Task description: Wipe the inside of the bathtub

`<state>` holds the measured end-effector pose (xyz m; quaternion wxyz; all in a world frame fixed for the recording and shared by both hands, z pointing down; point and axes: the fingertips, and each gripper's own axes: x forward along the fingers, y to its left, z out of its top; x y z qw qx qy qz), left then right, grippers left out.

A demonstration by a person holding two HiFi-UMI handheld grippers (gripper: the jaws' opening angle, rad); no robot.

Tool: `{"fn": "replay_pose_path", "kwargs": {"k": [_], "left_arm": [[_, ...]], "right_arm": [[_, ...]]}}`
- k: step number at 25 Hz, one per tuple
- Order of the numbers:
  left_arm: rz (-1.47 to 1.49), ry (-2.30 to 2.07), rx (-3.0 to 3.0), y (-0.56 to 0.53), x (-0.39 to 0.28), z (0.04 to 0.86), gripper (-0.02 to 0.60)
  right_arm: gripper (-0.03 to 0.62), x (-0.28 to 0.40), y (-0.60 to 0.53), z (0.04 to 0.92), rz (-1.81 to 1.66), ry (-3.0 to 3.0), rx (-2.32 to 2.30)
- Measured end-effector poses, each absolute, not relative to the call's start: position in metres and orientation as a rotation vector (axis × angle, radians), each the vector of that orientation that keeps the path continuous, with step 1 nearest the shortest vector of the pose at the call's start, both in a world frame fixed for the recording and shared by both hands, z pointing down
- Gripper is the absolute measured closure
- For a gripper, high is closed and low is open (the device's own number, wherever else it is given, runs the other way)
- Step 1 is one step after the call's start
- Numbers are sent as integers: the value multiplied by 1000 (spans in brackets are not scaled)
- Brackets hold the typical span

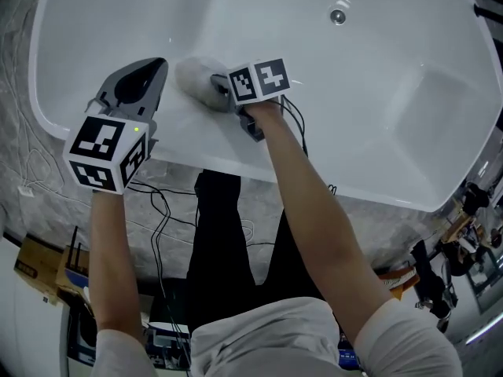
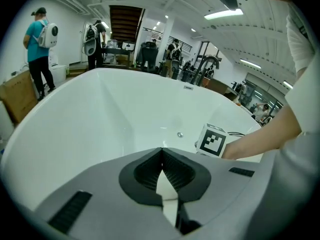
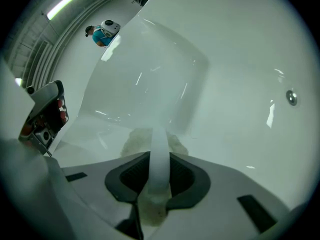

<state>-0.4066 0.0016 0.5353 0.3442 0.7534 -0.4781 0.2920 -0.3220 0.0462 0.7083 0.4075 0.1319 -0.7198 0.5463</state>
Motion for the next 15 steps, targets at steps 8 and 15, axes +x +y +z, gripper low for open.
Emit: {"fn": "replay_pose_path", "kwargs": {"k": [8, 15], "left_arm": [[873, -1045, 1998, -10, -339, 567, 571], [1015, -869, 2050, -6, -277, 596, 571]], "right_arm": [[494, -255, 47, 709, 1375, -1797, 400], [494, -204, 49, 711, 1370, -1758, 438]]}}
